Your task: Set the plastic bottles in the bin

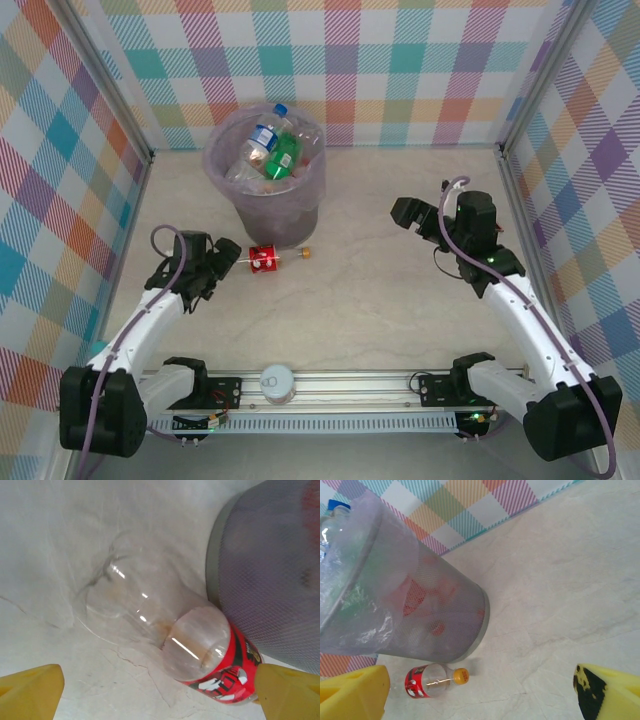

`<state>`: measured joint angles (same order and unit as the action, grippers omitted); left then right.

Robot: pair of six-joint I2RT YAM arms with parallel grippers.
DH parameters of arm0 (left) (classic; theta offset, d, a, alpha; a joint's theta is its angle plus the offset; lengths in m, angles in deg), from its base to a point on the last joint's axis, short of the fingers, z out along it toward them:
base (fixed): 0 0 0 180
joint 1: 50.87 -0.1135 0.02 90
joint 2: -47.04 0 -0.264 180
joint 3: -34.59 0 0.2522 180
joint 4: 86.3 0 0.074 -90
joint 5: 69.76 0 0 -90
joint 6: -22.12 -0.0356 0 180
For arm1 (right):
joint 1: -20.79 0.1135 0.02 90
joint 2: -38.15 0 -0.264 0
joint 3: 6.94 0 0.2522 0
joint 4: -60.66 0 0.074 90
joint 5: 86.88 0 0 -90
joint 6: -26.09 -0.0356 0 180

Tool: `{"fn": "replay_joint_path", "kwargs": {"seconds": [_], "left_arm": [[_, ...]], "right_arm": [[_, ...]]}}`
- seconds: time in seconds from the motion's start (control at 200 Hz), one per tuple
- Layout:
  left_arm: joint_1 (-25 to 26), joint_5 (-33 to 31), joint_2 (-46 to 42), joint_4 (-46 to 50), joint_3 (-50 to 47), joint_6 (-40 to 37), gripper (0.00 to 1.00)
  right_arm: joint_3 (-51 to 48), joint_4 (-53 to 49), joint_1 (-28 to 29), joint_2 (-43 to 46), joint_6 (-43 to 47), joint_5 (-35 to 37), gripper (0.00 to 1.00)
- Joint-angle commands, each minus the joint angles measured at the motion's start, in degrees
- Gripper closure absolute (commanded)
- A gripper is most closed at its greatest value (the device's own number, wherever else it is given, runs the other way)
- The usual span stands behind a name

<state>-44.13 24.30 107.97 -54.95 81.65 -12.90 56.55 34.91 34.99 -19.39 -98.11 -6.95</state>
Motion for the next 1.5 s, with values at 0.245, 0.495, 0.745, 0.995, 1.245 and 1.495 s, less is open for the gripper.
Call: {"fn": "replay_joint_path", "kwargs": {"seconds": [0.245,0.495,0.745,0.995,1.245,1.495], "left_arm": [[1.4,1.0,10.1,-22.1,-4.9,16.5,0.00],[1.6,-0.4,15.0,-28.6,-6.3,17.4,0.04],[1.7,-4.9,13.6,-31.6,-10.1,18.5,0.34],[1.8,-11.9,2.4,-15.7,-3.5,9.6,0.43],[1.1,-22.7,-10.9,0.3,7.7,-3.1,0.50],[1.1,-34.4,-17.1,12.4,29.9,-27.2,0.63]], "right_arm": [[1.7,-2.9,-0.5,3.0,2.1,2.8,0.06],[1.2,-3.0,-0.5,3.8,1.8,3.5,0.05],[1.4,-3.7,-0.5,2.7,2.9,4.9,0.05],[1.2,-3.8,-0.5,3.8,2.6,4.8,0.06],[1.4,-3.9,-0.5,3.9,2.5,4.6,0.05],[1.3,-3.5,-0.6,3.4,1.9,4.4,0.06]]}}
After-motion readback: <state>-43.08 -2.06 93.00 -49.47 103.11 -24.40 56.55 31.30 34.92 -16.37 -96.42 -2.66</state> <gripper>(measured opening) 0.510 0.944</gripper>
